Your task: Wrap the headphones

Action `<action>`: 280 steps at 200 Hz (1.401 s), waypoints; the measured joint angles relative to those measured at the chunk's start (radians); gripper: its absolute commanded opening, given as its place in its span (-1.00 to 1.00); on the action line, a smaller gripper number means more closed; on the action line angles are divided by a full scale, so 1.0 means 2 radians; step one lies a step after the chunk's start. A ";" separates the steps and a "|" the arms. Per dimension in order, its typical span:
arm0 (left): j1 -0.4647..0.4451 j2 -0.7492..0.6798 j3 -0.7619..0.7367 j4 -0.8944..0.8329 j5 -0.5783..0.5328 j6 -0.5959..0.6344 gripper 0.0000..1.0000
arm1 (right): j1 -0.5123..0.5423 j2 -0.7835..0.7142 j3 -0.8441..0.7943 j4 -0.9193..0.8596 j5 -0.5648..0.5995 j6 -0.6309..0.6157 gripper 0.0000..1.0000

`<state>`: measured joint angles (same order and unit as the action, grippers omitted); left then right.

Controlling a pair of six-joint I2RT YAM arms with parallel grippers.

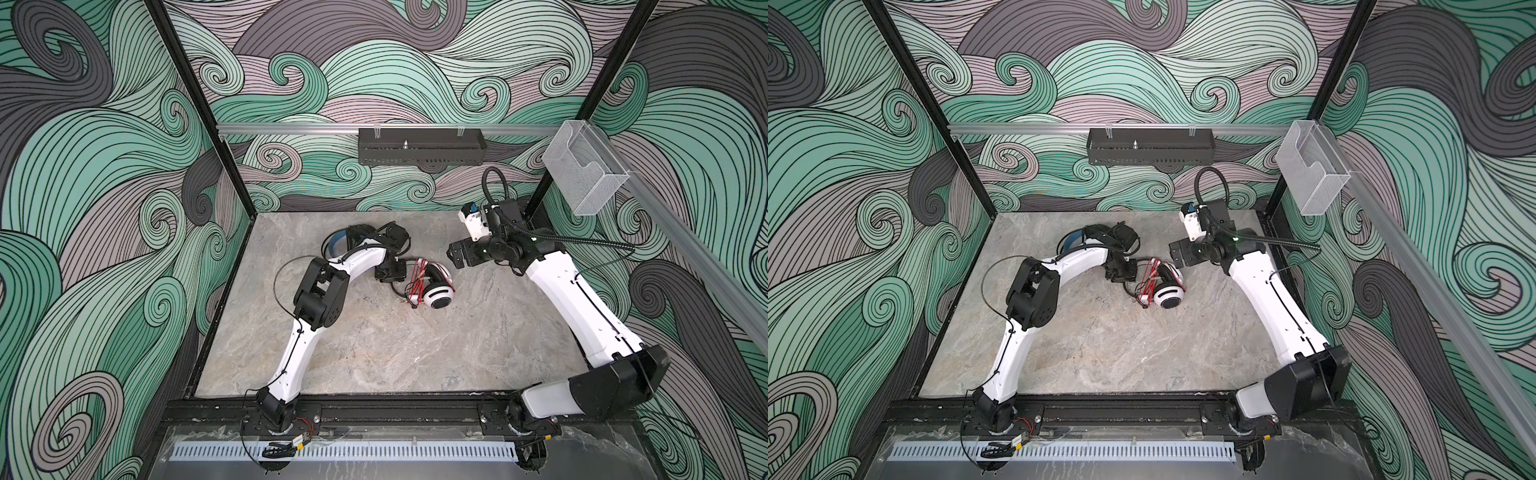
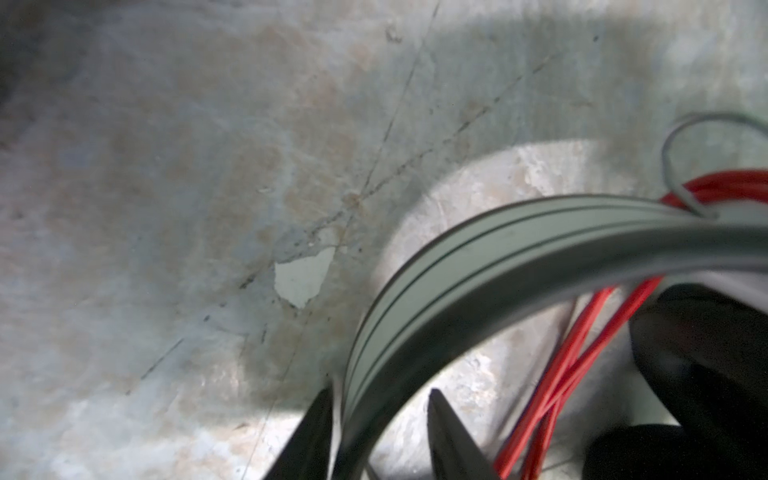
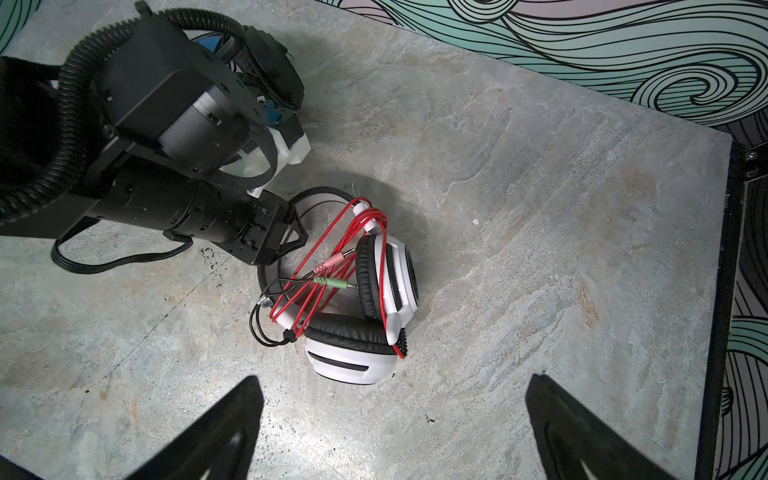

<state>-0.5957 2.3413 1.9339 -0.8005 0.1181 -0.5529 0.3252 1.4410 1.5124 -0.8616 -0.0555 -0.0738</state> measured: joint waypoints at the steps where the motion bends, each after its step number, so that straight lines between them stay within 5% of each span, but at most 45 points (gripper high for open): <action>1: 0.000 0.000 0.000 0.000 0.000 0.001 -0.02 | 0.000 0.000 0.000 0.000 0.000 0.000 0.99; 94: -0.005 -0.106 -0.021 -0.003 0.004 0.013 0.67 | 0.000 -0.039 -0.035 0.005 -0.002 0.003 0.99; 111: -0.012 -0.144 -0.049 -0.003 0.013 0.020 0.90 | 0.000 -0.060 -0.059 0.019 0.000 0.005 0.99; 174: -0.067 -0.389 -0.259 0.025 0.018 0.066 0.97 | -0.023 -0.140 -0.232 0.149 0.062 0.026 0.99; 218: 0.037 -0.618 -0.444 0.030 -0.103 0.088 0.97 | -0.040 -0.171 -0.423 0.308 0.144 0.064 0.99; 253: 0.087 -0.660 -0.542 0.078 -0.243 0.117 0.97 | -0.065 -0.198 -0.526 0.425 0.176 0.075 0.99; 280: 0.130 -0.669 -0.646 0.205 -0.311 0.164 0.97 | -0.092 -0.181 -0.568 0.519 0.165 0.068 0.99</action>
<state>-0.3367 1.0039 0.6411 -0.3912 -0.5030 -0.2256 0.1413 1.0798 0.3763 0.1772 0.2745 0.0624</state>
